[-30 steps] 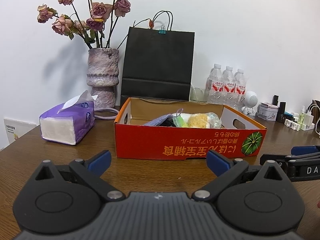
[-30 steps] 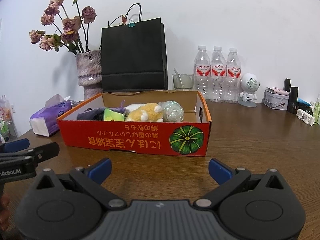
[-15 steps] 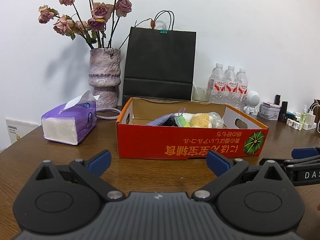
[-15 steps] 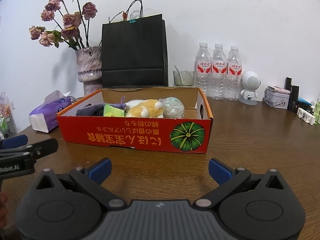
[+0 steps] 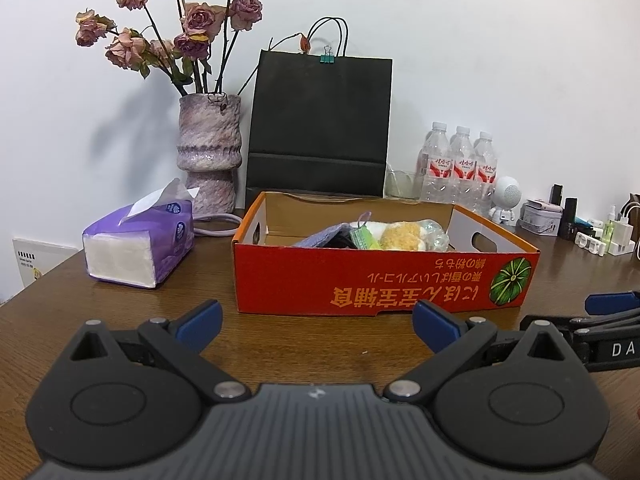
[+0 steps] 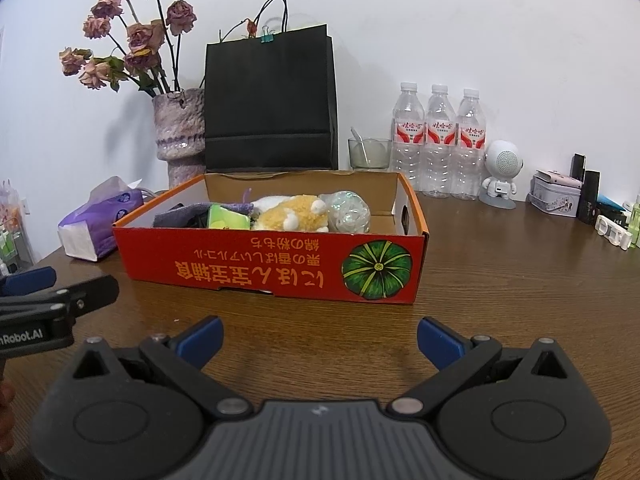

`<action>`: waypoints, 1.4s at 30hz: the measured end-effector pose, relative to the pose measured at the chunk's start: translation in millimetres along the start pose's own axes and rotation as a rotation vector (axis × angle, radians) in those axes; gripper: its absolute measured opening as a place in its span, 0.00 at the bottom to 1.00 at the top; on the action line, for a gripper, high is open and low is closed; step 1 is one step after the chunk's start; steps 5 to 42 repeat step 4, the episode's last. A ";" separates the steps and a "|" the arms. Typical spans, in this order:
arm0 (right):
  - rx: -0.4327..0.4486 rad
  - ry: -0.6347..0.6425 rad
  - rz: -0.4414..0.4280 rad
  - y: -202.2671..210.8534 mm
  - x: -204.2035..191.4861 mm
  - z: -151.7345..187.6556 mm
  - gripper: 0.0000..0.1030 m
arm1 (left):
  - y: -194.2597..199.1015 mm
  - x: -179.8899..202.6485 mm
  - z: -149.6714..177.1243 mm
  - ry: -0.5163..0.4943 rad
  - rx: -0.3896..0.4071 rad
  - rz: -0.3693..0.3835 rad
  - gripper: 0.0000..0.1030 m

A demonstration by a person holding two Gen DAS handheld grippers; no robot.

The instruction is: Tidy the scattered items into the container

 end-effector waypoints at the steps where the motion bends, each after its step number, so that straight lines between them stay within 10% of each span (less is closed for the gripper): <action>1: 0.000 0.000 0.000 0.0 0.0 0.0 1.00 | -0.2 -0.5 0.2 0.002 -0.001 0.001 1.00; 42: -0.001 -0.001 0.001 -0.1 0.1 0.1 1.00 | 1.4 -3.4 0.0 0.014 0.004 -0.011 1.00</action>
Point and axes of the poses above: each gripper's, at about its wrist camera, not at the fingertips, and y roughly against the way its jaws point, x to its right, z to its underside, the point moved 5 cm from there along -y, roughly the way its jaws point, and after that the axes turned 8 degrees about x, right-handed, at the moved point
